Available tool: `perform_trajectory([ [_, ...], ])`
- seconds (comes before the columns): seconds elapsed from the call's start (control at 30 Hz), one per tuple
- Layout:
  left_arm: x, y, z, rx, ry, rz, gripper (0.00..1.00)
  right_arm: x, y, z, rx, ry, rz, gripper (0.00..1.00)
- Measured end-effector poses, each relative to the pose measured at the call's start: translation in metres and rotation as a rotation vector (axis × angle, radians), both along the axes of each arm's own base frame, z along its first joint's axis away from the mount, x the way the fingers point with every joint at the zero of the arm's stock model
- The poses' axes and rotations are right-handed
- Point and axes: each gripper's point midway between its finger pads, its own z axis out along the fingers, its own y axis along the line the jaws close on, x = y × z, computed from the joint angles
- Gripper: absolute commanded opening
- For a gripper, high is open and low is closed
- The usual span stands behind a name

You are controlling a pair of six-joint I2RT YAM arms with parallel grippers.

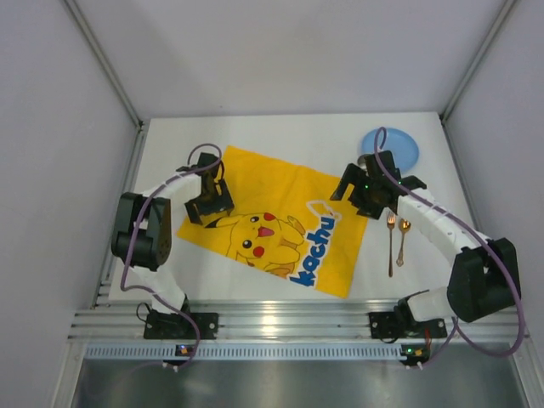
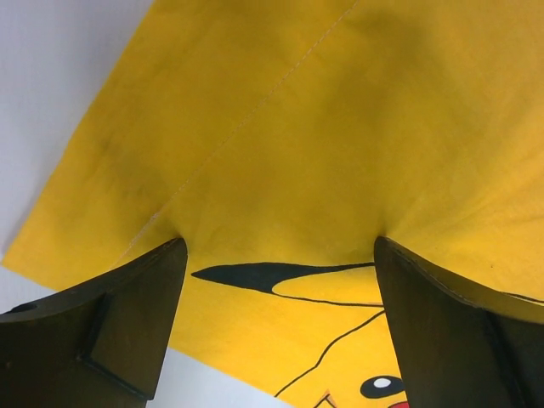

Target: Set the dinner table for one person

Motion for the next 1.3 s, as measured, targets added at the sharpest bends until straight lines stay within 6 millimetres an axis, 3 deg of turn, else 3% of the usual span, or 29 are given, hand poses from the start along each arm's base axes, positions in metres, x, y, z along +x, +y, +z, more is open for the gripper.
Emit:
perform_trajectory([
  [0.27, -0.088, 0.01, 0.009, -0.016, 0.08, 0.035, 0.97, 0.02, -0.017, -0.025, -0.128, 0.059, -0.008, 1.0],
  [0.43, -0.101, -0.008, 0.029, -0.073, 0.046, 0.015, 0.97, 0.032, -0.028, -0.036, -0.182, 0.107, -0.001, 1.0],
  [0.57, -0.116, -0.032, 0.033, -0.118, 0.066, -0.038, 0.98, 0.057, -0.033, -0.006, -0.197, 0.031, 0.005, 1.0],
  [0.73, -0.136, -0.051, 0.032, -0.123, 0.118, -0.099, 0.98, 0.101, -0.035, 0.063, -0.202, -0.161, 0.011, 1.0],
  [0.8, -0.137, -0.051, 0.032, -0.117, 0.116, -0.101, 0.98, 0.111, -0.045, 0.084, -0.216, -0.203, -0.016, 1.0],
  [0.9, -0.131, -0.052, 0.038, -0.115, 0.102, -0.097, 0.98, 0.123, -0.073, 0.097, -0.244, -0.192, -0.089, 1.0],
  [1.0, -0.114, -0.059, 0.052, -0.129, 0.057, -0.099, 0.98, 0.134, -0.107, 0.077, -0.272, -0.115, -0.162, 1.0],
  [1.1, -0.1, -0.062, 0.065, -0.132, 0.01, -0.098, 0.98, 0.128, -0.131, 0.033, -0.297, 0.035, -0.191, 0.97],
  [1.2, -0.095, -0.062, 0.071, -0.127, -0.011, -0.096, 0.98, 0.12, -0.134, -0.003, -0.311, 0.155, -0.177, 0.92],
  [1.3, -0.097, -0.058, 0.071, -0.108, -0.003, -0.091, 0.98, 0.116, -0.129, -0.018, -0.303, 0.204, -0.156, 0.87],
])
